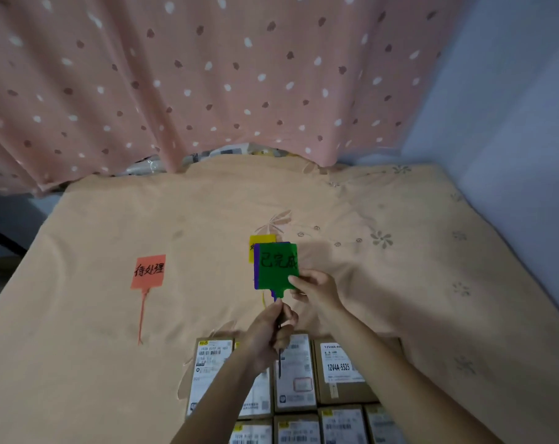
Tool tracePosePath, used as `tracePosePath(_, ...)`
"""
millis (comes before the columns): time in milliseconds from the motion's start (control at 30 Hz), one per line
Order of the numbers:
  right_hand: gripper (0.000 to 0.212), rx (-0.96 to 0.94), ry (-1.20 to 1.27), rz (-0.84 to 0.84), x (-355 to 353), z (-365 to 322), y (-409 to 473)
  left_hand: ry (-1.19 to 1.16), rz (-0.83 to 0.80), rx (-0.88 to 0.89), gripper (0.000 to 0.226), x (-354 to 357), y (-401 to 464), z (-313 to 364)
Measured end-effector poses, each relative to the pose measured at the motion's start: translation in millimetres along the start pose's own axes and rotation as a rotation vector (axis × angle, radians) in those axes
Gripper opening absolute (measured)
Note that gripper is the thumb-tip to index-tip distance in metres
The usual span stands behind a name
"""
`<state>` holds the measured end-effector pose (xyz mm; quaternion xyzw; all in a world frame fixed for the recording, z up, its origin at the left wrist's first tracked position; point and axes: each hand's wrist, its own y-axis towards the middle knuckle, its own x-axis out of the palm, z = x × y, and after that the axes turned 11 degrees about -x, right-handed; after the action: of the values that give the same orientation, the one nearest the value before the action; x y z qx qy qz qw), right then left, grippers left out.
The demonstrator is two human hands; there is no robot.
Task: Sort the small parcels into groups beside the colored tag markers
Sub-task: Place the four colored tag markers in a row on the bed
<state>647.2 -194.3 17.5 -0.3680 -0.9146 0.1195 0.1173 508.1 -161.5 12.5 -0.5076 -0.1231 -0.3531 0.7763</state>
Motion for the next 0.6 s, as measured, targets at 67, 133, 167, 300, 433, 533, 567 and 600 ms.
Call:
tracePosePath(67, 0.008, -0.017, -0.011, 0.013, -24, -3, 3, 0.017, 0.016, 0.018, 0.041, 17, 12, -7)
tracePosePath(133, 0.009, -0.029, -0.011, 0.014, -49, -6, 10, 0.012, 0.035, 0.028, 0.042, 39, 24, -14)
tracePosePath(167, 0.008, -0.028, -0.018, 0.01, -62, -8, 15, 0.013, 0.045, 0.03, 0.043, 52, 29, -19)
tracePosePath(300, 0.008, -0.053, -0.027, -0.041, -117, -23, 37, 0.037, 0.077, 0.028, 0.043, 104, 56, -36)
tracePosePath(433, 0.008, -0.123, -0.012, 0.01, -164, -43, 64, 0.033, 0.099, 0.032, 0.043, 138, 78, -47)
tracePosePath(533, 0.019, -0.158, -0.013, 0.084, -192, -63, 94, 0.045, 0.125, 0.039, 0.04, 150, 86, -53)
tracePosePath(567, 0.021, -0.153, -0.012, 0.103, -199, -69, 105, 0.036, 0.136, 0.04, 0.04, 151, 88, -54)
tracePosePath(600, 0.023, -0.147, -0.006, 0.116, -205, -73, 118, 0.021, 0.148, 0.04, 0.04, 149, 88, -54)
